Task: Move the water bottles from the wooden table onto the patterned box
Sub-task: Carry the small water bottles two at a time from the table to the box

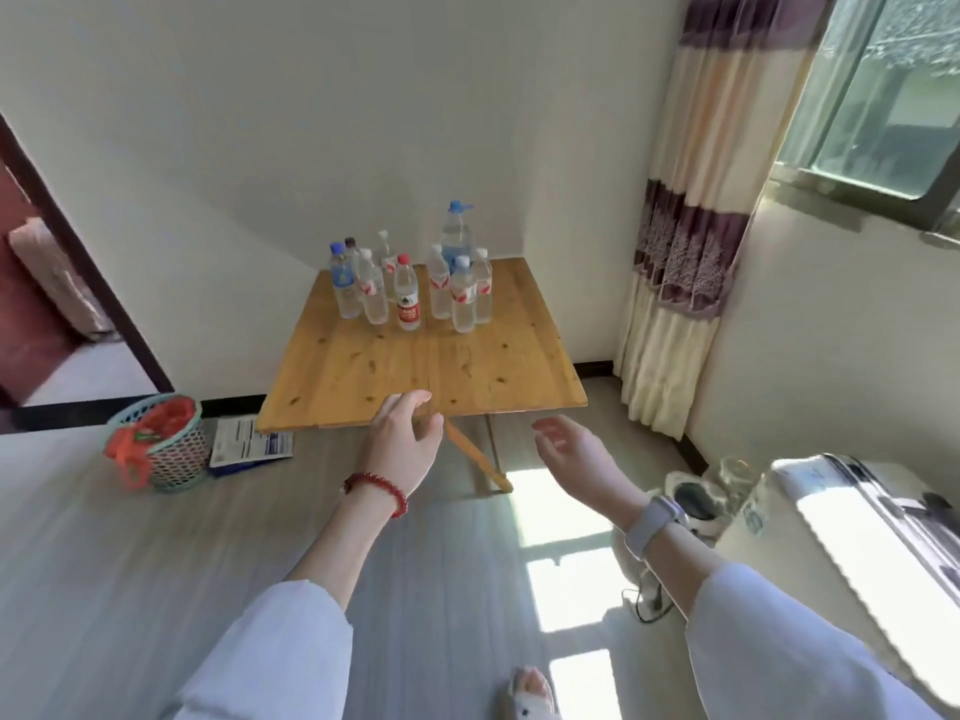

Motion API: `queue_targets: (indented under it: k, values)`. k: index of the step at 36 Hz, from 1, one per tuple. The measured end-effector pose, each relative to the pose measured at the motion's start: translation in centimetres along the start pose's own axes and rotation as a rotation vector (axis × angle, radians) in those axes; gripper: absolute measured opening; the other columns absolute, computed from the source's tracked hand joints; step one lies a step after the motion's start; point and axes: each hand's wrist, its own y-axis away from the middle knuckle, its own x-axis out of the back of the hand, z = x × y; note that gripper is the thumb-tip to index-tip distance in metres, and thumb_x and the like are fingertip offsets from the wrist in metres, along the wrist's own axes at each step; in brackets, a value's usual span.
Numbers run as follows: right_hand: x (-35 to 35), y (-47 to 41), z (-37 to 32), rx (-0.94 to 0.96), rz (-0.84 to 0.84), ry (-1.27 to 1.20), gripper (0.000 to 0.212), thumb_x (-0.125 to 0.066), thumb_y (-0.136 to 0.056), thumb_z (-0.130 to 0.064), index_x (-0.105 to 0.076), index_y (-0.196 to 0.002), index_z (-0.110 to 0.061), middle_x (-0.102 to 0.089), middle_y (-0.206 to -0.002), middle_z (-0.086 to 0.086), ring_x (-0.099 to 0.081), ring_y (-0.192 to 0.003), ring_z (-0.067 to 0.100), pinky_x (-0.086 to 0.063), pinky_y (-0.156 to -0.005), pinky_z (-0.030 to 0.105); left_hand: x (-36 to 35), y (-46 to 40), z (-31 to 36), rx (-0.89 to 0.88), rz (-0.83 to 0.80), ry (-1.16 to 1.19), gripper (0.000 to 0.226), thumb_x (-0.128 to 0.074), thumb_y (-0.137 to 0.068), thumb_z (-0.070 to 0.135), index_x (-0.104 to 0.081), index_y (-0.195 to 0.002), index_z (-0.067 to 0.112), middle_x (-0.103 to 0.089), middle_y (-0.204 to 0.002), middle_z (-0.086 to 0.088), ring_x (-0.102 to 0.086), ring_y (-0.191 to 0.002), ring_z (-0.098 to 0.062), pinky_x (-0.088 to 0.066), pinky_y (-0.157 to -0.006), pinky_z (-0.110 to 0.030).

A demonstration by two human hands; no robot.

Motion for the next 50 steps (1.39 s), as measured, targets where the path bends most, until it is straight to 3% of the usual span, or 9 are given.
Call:
queue_targets:
  k: [9, 14, 18, 28, 31, 36, 39, 44, 50]
  values:
    - [1.6, -23.7, 1.1, 0.012, -0.024, 0.019, 0.031, -0.041, -0.095, -0.022, -0.051, -0.122, -0.011, -0.059, -0.123, 0.013, -0.059, -0.106, 0.024, -0.046, -0.081, 0.025, -5.6, -22.3, -2.1, -0.013, 0.028, -0.046, 0.033, -0.052, -0.09, 0.024, -0.052, -0.121, 0.013, -0.053, -0.126, -0.007, -0.051, -0.114, -0.022, -0.043, -0.09, -0.028]
    - [1.0, -34.4, 1.1, 0.011, -0.046, 0.006, 0.031, -0.041, -0.096, -0.02, -0.051, -0.123, -0.009, -0.058, -0.122, 0.01, -0.062, -0.093, 0.021, -0.042, -0.055, 0.007, -8.2, -31.3, -4.3, 0.008, 0.03, -0.05, 0.034, -0.052, -0.09, 0.024, -0.051, -0.122, 0.012, -0.053, -0.126, -0.006, -0.051, -0.115, -0.02, -0.041, -0.09, -0.025]
    - [-0.9, -41.6, 2.5, -0.03, -0.056, -0.015, 0.03, -0.043, -0.094, -0.019, -0.051, -0.122, -0.01, -0.06, -0.12, 0.01, -0.058, -0.109, 0.023, -0.045, -0.08, 0.024, -10.9, -37.3, -8.1, 0.067, -0.006, -0.039, 0.036, -0.052, -0.09, 0.024, -0.049, -0.123, 0.011, -0.053, -0.127, -0.007, -0.051, -0.116, -0.02, -0.04, -0.094, -0.027]
    - [-6.0, -60.0, 8.2, -0.206, 0.018, -0.034, 0.048, -0.049, -0.093, -0.022, -0.031, -0.137, -0.014, -0.049, -0.132, 0.008, -0.055, -0.1, 0.015, -0.046, -0.058, 0.017, -22.0, -52.3, -16.7, 0.208, -0.15, 0.127, 0.066, -0.061, -0.084, 0.03, -0.027, -0.138, 0.015, -0.037, -0.141, -0.005, -0.04, -0.127, -0.021, -0.037, -0.097, -0.027]
    - [-7.7, -65.0, 10.3, -0.263, -0.026, -0.034, 0.061, -0.054, -0.091, -0.023, -0.021, -0.142, -0.016, -0.04, -0.141, 0.008, -0.053, -0.117, 0.023, -0.048, -0.078, 0.027, -25.6, -55.5, -18.7, 0.259, -0.206, 0.189, 0.079, -0.068, -0.078, 0.034, -0.021, -0.14, 0.017, -0.032, -0.144, -0.006, -0.032, -0.132, -0.021, -0.034, -0.106, -0.033]
    - [-9.3, -71.5, 12.6, -0.285, -0.103, -0.13, 0.082, -0.061, -0.087, -0.019, -0.004, -0.147, -0.018, -0.02, -0.153, 0.006, -0.035, -0.134, 0.024, -0.035, -0.097, 0.025, -29.7, -59.3, -20.6, 0.261, -0.219, 0.264, 0.088, -0.079, -0.067, 0.032, -0.027, -0.137, 0.021, -0.034, -0.14, 0.001, -0.029, -0.131, -0.014, -0.025, -0.101, -0.021]
    - [-9.7, -74.5, 13.7, -0.239, -0.174, -0.157, 0.085, -0.066, -0.082, -0.018, -0.01, -0.146, -0.019, -0.025, -0.15, 0.008, -0.033, -0.134, 0.025, -0.031, -0.111, 0.039, -31.0, -60.9, -21.5, 0.199, -0.191, 0.288, 0.081, -0.082, -0.062, 0.029, -0.039, -0.13, 0.018, -0.043, -0.127, 0.002, -0.037, -0.12, -0.009, -0.028, -0.096, -0.015]
    - [-10.7, -75.7, 14.8, -0.226, -0.219, -0.176, 0.065, -0.066, -0.082, -0.013, -0.025, -0.133, -0.007, -0.045, -0.113, -0.009, -0.046, -0.108, 0.013, -0.039, -0.089, 0.03, -31.9, -61.9, -22.9, 0.159, -0.205, 0.33, 0.072, -0.082, -0.063, 0.025, -0.045, -0.124, 0.013, -0.049, -0.115, 0.004, -0.044, -0.105, -0.005, -0.032, -0.085, 0.003]
    - [-11.2, -73.5, 14.2, -0.278, -0.09, -0.275, 0.064, -0.068, -0.081, -0.023, -0.028, -0.13, -0.012, -0.048, -0.125, 0.001, -0.048, -0.115, 0.012, -0.042, -0.095, 0.027, -30.7, -62.8, -22.7, 0.099, -0.247, 0.383, 0.064, -0.081, -0.061, 0.034, -0.043, -0.112, 0.035, -0.052, -0.108, 0.01, -0.05, -0.101, 0.001, -0.041, -0.088, -0.013]
